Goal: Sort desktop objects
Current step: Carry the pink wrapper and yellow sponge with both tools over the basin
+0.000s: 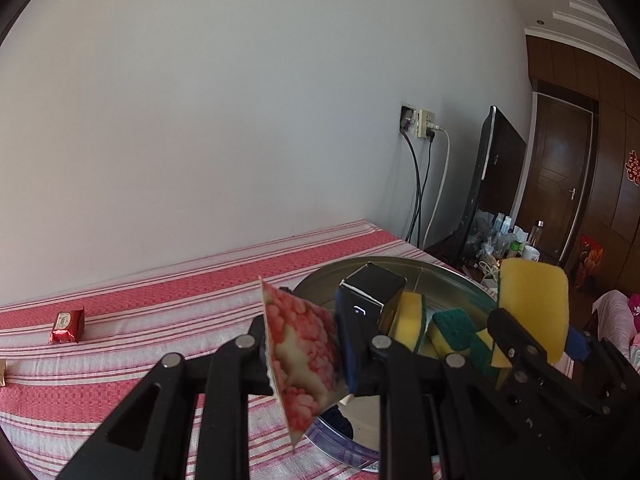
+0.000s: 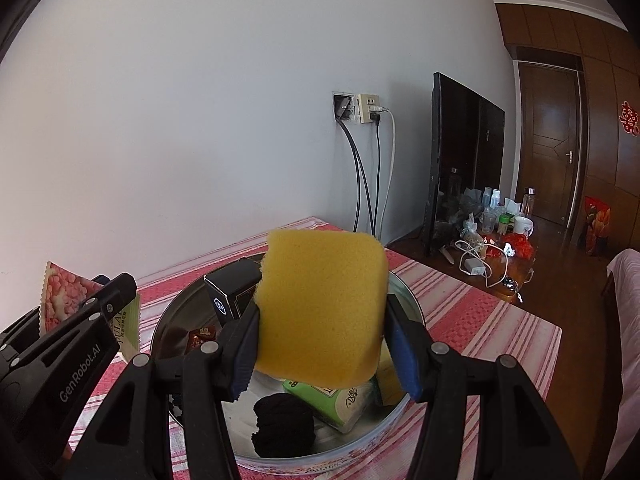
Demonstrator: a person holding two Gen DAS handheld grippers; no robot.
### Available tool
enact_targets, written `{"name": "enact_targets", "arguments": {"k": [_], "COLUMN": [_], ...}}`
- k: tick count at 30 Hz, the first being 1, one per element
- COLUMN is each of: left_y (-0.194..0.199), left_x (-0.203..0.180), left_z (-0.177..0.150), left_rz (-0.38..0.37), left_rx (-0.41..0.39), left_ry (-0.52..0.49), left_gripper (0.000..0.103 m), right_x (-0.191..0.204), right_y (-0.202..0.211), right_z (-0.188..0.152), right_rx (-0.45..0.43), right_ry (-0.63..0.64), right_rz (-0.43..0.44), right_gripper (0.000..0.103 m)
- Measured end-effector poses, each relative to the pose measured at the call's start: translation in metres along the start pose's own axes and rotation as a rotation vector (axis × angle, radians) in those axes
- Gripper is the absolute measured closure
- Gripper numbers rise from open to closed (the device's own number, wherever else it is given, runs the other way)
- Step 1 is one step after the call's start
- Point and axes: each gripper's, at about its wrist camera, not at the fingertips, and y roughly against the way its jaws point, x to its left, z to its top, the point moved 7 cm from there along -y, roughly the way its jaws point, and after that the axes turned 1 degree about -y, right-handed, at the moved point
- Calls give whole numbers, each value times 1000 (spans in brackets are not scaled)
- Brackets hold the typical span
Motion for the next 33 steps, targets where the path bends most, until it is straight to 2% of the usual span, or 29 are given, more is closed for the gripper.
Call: {"name": "enact_targets", "arguments": {"k": [33], "left_y": [-20], "left_x": [-17], "left_z": [-2], "left_rz": [-9], "left_rx": [27], "left_ry": [0], "left_gripper": [82], "right_x": [-5], "right_y": [-7], "right_z": [3], "right_rx": [2], "right_ry": [14], "right_rz": [-27], "right_gripper": [43]}}
